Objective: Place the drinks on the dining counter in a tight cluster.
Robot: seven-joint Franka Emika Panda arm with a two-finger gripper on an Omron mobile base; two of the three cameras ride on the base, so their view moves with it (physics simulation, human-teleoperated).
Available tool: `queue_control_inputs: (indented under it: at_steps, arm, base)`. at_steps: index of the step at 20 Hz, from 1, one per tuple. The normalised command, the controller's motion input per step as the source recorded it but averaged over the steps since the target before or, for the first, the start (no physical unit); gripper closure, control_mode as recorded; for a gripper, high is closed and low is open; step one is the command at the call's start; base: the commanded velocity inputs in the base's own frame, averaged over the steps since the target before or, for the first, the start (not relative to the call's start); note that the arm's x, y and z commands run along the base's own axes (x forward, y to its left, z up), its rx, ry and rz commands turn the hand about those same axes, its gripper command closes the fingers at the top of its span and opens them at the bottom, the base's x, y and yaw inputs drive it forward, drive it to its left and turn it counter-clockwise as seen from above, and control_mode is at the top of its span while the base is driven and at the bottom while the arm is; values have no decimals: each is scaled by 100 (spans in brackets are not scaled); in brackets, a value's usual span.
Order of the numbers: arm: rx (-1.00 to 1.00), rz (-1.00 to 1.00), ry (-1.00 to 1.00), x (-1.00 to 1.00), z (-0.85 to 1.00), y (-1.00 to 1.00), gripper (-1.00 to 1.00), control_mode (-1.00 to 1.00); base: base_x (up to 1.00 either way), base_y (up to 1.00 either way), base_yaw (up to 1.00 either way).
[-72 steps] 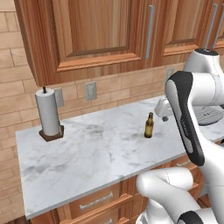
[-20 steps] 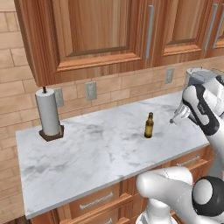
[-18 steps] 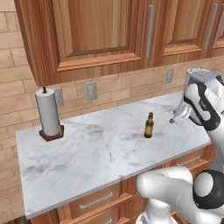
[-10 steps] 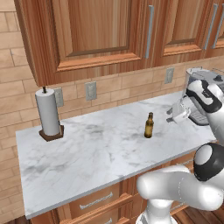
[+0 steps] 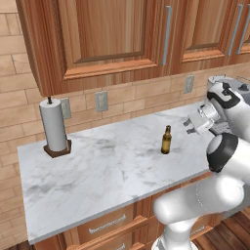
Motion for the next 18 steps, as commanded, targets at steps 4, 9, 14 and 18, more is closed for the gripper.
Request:
queue_control_inputs:
  at_steps: [4,9,14,18]
  arm:
    - [0,0,0,0,-55,0,-100,-100]
    - [0,0,0,5,-38,0,-100,-100]
    - [0,2,-1,17,-11,0,-100,-100]
    - [0,1,0,27,-1,0,-100,-100]
  base:
    - [0,0,0]
    - [0,0,0]
    - [0,0,0]
    - [0,0,0]
